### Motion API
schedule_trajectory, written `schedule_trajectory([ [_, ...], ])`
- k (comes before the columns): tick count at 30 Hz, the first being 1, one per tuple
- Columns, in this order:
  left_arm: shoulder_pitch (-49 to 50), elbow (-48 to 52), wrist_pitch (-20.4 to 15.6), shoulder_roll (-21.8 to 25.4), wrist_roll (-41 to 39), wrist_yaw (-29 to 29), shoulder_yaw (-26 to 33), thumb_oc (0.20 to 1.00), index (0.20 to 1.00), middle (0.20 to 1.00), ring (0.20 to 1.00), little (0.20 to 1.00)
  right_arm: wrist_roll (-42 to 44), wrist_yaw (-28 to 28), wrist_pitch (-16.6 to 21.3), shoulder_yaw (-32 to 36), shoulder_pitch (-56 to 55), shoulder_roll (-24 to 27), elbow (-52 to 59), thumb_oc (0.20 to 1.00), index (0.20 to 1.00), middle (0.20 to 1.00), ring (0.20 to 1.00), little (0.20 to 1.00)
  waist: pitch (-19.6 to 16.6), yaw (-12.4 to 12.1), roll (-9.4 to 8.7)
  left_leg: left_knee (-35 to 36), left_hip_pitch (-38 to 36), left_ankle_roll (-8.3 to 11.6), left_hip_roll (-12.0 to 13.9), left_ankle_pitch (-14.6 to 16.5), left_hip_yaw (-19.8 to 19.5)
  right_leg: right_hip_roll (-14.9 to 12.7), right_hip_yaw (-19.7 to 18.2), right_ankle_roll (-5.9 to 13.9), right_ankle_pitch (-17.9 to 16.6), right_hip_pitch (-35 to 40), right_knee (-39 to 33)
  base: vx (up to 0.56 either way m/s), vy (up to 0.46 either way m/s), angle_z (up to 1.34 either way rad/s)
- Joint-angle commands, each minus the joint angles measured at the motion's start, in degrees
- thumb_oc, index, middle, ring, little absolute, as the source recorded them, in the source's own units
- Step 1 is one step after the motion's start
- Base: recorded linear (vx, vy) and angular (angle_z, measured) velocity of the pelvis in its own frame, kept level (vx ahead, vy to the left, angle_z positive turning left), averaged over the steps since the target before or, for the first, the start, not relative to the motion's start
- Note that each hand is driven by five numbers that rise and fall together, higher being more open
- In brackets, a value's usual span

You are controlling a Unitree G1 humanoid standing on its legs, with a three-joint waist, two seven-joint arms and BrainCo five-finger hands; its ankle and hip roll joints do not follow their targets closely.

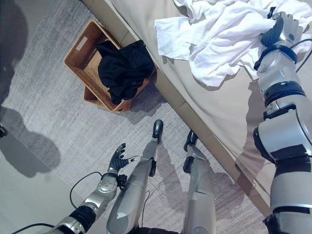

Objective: Pick up clothes into the bucket

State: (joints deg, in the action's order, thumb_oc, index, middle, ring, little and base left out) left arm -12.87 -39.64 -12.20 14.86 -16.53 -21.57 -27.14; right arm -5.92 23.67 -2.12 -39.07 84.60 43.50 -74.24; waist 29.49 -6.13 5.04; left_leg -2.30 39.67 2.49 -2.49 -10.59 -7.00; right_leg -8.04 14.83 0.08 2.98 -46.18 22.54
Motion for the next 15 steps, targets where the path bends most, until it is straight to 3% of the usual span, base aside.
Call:
schedule_trajectory([
  [1, -0.4, -0.3, -1.2, 0.8, 0.3, -0.7, 0.3, 1.000, 1.000, 1.000, 1.000, 1.000, 3.4, 2.2, 4.0, -3.7, 1.8, 3.4, 6.5, 0.200, 0.200, 0.200, 0.200, 0.200, 0.3, 0.0, -1.27, 1.1, -4.0, 0.25, -0.6, 2.3, -1.4, -1.9, -2.1, 5.26, -0.3, 5.6, -3.3, 0.00, 0.000, 0.00],
  [3, 0.0, -0.1, -1.3, 1.4, 1.0, -0.7, 1.4, 1.000, 1.000, 1.000, 1.000, 1.000, 3.9, 3.1, 5.2, -3.2, 0.4, 5.0, 15.0, 0.200, 0.200, 0.200, 0.200, 0.200, 0.3, 0.6, -2.18, 1.0, -5.0, 0.38, -0.5, 2.4, -1.1, -1.5, -2.5, 5.39, -1.0, 7.0, -4.4, -0.06, 0.014, 0.00],
  [4, 0.2, 0.3, -1.6, 2.0, 1.4, -0.7, 2.5, 1.000, 1.000, 1.000, 1.000, 1.000, 4.3, 3.9, 6.2, -2.2, -0.5, 6.7, 21.7, 0.200, 0.200, 0.200, 0.200, 0.200, 0.3, 1.1, -2.81, 0.7, -4.6, 0.28, -0.4, 1.2, -0.7, -1.4, -1.9, 5.00, -3.3, 7.3, -5.9, -0.11, 0.029, 0.00],
  [6, 0.5, 0.4, -1.7, 2.4, 1.6, -0.7, 3.1, 1.000, 1.000, 1.000, 1.000, 1.000, 4.9, 4.5, 6.8, -1.1, -1.3, 7.7, 25.3, 0.200, 0.200, 0.200, 0.200, 0.200, 0.3, 1.4, -3.28, 0.7, -5.5, 0.36, -0.3, 1.3, -0.5, -1.3, -2.2, 5.07, -3.6, 8.4, -6.5, -0.05, 0.013, -0.01],
  [8, 1.3, 1.5, -1.9, 3.0, 1.9, -0.4, 5.2, 1.000, 1.000, 1.000, 1.000, 1.000, 5.5, 5.9, 8.1, 3.2, -5.3, 11.0, 35.6, 0.200, 0.200, 0.200, 0.200, 0.200, 0.3, 2.4, -4.45, 1.0, -9.0, 0.62, -0.1, 1.7, 0.2, -0.9, -2.6, 5.24, -4.2, 12.6, -8.3, -0.02, 0.000, 0.00],
  [15, 3.9, 9.6, -3.4, 6.2, 0.5, 1.1, 10.6, 1.000, 1.000, 1.000, 1.000, 1.000, 6.0, 6.6, 10.2, 14.0, -15.0, 15.4, 48.8, 0.200, 0.200, 0.200, 0.200, 0.200, -1.1, 3.9, -6.07, 1.8, -19.2, 0.65, 0.4, 3.5, 2.5, 0.4, -3.7, 5.62, -5.1, 23.4, -12.5, 0.01, 0.020, -0.12],
])
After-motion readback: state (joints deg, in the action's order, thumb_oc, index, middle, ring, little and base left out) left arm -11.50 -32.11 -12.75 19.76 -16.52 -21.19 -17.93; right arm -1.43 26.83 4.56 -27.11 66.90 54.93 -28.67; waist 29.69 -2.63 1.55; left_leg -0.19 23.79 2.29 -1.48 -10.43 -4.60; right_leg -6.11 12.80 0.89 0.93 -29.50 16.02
